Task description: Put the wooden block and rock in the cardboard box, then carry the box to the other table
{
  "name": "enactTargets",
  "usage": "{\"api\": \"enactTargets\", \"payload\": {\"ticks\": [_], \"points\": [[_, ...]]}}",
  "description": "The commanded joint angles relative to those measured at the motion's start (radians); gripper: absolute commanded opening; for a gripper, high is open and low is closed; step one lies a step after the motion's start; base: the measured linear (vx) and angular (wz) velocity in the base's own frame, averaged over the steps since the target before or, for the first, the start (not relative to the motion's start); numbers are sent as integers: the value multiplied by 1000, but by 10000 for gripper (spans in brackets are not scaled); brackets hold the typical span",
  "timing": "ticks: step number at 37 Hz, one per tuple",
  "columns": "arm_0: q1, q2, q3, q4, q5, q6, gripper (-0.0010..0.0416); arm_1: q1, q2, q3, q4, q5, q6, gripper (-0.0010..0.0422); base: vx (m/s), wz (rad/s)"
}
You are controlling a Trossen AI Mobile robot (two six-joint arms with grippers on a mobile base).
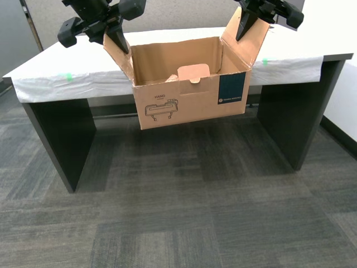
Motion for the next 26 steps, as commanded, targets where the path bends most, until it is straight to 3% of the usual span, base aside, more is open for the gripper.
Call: {"api": "enactTargets", "payload": {"ticks": [1,8,20,26], "points": [[2,-1,2,0,6,2,0,0,-1,2,-10,-4,10,-1,120,46],[3,-1,2,-35,5,2,0,0,-1,2,31,-4,5,-1,130,36],[9,-1,2,-61,5,-31,-1,0,-1,2,42,-5,-53,-1,133,13],[9,-1,2,-70,-15,-49,-1,0,-1,2,56,-5,-109,-1,123,-2]]}}
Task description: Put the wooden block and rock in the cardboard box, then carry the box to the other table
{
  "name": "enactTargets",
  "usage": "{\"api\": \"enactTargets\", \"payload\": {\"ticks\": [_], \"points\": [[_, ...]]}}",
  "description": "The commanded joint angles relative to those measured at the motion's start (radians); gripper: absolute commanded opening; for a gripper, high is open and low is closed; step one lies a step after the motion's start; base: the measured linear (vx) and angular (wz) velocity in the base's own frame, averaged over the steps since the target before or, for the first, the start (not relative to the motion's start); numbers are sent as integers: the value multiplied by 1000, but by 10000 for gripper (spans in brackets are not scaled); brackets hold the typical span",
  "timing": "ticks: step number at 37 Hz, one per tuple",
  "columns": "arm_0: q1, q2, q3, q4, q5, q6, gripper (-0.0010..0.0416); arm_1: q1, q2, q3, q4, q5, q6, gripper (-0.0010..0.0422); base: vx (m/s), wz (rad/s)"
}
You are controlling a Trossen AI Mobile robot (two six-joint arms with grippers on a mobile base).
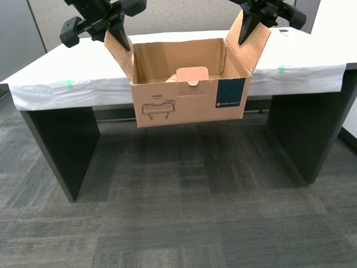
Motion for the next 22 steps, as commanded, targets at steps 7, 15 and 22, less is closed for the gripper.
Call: {"api": "enactTargets", "payload": {"ticks": [7,15,22], "points": [[0,-1,2,-12,-47,-9,-1,0,-1,2,27,-5,-35,-1,125,-5],[1,-1,2,3,-47,-19,-1,0,-1,2,29,-5,-39,-1,123,-2],[1,-1,2,18,-47,-29,-1,0,-1,2,30,16,-53,0,122,-5]]}}
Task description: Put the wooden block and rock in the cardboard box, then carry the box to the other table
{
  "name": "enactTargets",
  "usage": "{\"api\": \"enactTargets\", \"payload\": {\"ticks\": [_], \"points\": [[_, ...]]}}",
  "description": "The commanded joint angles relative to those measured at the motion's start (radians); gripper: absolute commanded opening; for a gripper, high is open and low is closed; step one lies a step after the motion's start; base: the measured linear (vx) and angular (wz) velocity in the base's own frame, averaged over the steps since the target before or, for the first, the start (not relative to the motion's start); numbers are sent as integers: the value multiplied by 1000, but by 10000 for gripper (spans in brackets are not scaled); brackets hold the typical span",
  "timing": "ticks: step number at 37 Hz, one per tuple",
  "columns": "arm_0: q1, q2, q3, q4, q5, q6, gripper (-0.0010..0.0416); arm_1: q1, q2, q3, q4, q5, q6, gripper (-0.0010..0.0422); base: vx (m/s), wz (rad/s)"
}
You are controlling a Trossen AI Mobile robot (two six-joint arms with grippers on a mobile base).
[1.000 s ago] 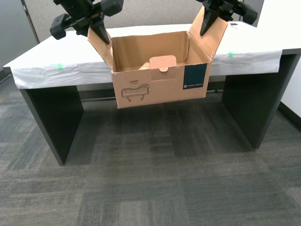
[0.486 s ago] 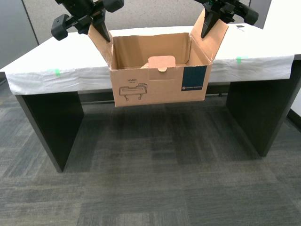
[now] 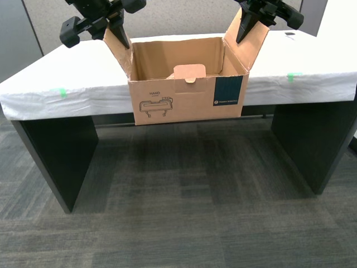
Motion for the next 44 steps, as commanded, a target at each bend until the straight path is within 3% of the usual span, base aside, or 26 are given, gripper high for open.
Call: {"api": "enactTargets", "payload": {"ticks": [1,17,21,44], "points": [[0,-1,2,-2,-8,-8,-1,0,-1,2,4,23,-2,0,123,2],[2,-1,2,-1,-8,-13,-1,0,-1,2,29,23,63,-1,127,-8],[3,-1,2,-1,-8,-14,-1,0,-1,2,29,45,63,0,140,-13],[5,-1,2,-2,-8,-21,-1,0,-1,2,12,44,63,0,134,-8]]}}
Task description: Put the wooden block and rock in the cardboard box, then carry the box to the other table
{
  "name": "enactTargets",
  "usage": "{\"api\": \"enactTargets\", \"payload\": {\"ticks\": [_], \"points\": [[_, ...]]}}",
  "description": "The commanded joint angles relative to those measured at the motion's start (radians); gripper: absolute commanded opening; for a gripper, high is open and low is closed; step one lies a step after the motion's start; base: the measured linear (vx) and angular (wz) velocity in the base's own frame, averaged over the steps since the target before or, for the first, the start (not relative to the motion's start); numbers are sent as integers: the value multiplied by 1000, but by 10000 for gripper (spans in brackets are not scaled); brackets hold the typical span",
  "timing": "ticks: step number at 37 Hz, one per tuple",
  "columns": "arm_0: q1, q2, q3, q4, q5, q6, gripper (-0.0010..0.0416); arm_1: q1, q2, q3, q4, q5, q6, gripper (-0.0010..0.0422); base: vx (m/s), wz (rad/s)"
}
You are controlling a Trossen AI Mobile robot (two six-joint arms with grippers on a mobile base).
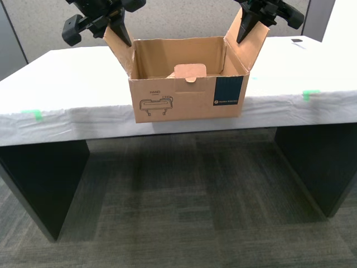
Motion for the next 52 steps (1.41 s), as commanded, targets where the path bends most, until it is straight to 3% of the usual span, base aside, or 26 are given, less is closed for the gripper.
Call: {"api": "enactTargets", "payload": {"ticks": [1,5,18,52], "points": [[1,-1,2,1,-9,-8,0,-1,-1,2,-5,11,7,0,137,-2],[1,-1,2,-1,-9,-14,0,-1,-1,2,-5,11,33,0,137,-3],[2,-1,2,2,-9,-24,-1,0,-1,2,-4,-6,28,0,110,2],[4,-1,2,-2,-9,-24,0,-8,-1,2,-16,-27,-18,-1,125,4]]}}
